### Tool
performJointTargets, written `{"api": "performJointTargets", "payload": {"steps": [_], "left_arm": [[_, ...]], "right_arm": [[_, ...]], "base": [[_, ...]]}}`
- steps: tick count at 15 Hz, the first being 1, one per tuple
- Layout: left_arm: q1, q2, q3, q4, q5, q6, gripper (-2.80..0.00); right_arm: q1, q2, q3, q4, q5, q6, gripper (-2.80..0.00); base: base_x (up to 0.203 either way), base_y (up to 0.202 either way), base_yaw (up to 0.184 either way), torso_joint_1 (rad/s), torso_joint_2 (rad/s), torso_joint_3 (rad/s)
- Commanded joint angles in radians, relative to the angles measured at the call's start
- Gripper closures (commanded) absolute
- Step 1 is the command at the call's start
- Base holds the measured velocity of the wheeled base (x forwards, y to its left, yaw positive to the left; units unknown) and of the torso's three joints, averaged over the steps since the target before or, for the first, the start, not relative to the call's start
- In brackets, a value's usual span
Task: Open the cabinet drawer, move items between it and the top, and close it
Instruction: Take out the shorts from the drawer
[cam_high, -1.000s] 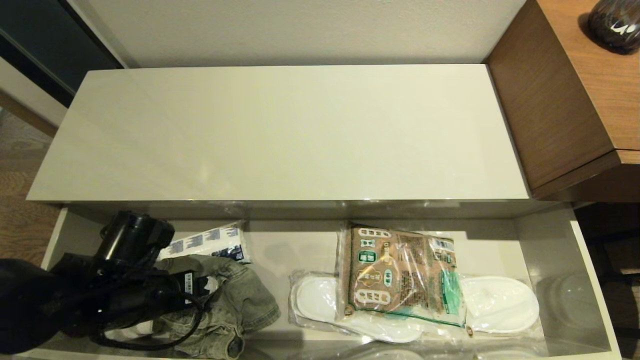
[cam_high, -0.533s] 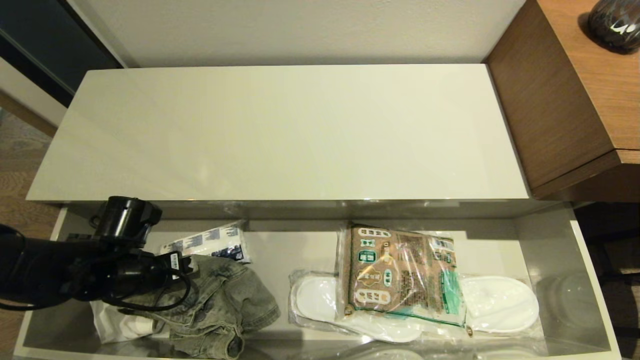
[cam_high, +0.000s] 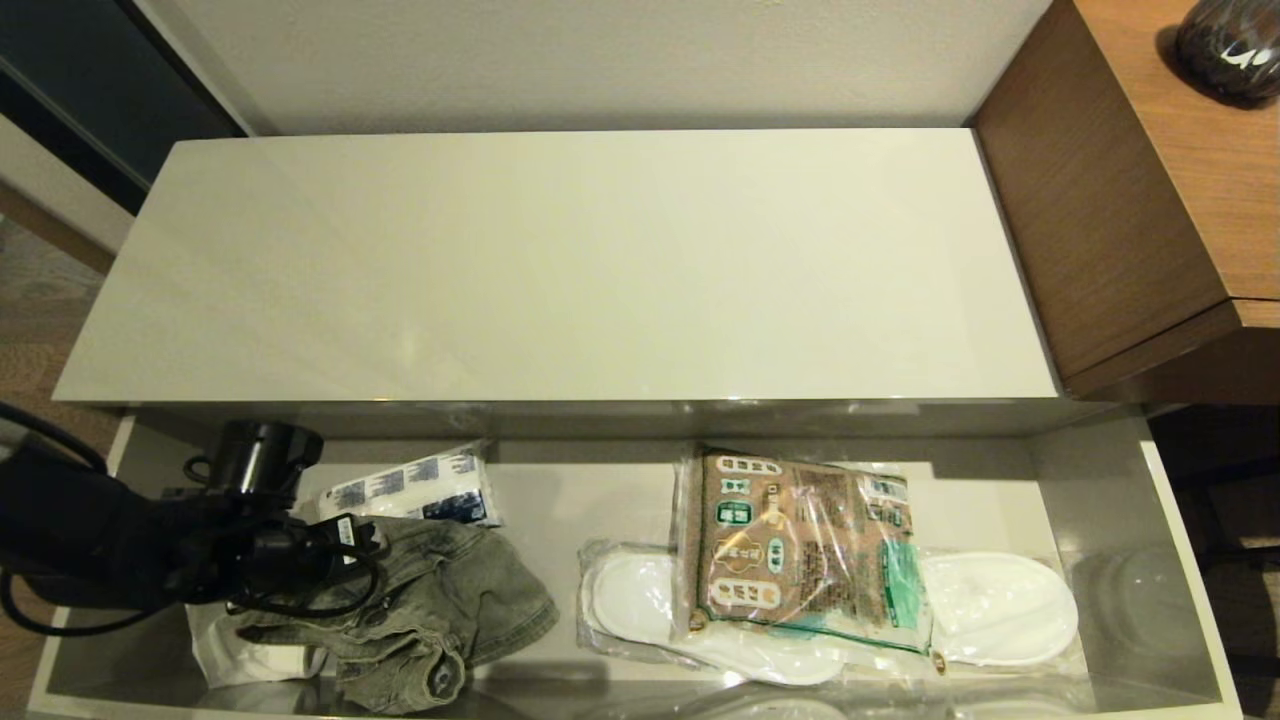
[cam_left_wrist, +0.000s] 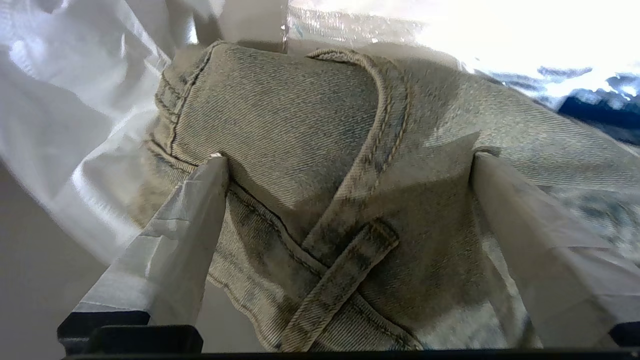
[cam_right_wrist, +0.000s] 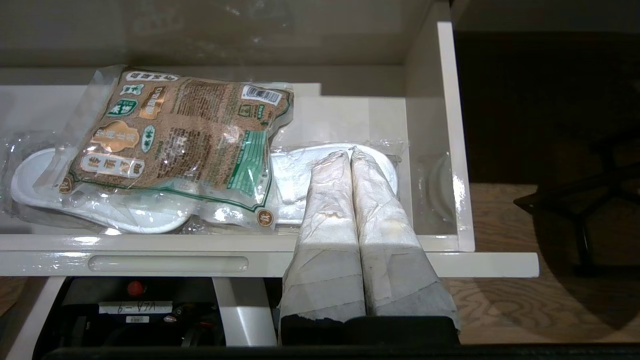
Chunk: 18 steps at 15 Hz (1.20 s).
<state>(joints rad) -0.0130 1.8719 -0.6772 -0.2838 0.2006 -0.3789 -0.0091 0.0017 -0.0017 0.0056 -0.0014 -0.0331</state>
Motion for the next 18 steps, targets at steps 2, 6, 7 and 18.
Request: {"api": "performJointTargets", "payload": {"steps": [2,6,7,18], "left_arm": [[0.011,0.069,0.025,-0.066,-0.005,0.0,-2.8],[0.015,0.122,0.035,-0.083,-0.062,-0.002,-2.8],[0.015,0.143,0.037,-0.083,-0.065,-0.006,-2.8],[0.013,0.291,0.136,-0.218,-0.073,0.0,-2.8]], "right_arm": [[0.0,0.001,0.0,0.001,0.0,-0.001,0.0],[0.0,0.001,0.0,0.0,0.0,-0.001,0.0],[0.0,0.001,0.0,0.001,0.0,-0.001,0.0],[0.0,0.001,0.0,0.0,0.0,-0.001,0.0]], "base": [[0.0,0.0,0.0,0.0,0.0,0.0],[0.0,0.0,0.0,0.0,0.0,0.0],[0.0,0.0,0.0,0.0,0.0,0.0],[0.0,0.0,0.0,0.0,0.0,0.0]]}}
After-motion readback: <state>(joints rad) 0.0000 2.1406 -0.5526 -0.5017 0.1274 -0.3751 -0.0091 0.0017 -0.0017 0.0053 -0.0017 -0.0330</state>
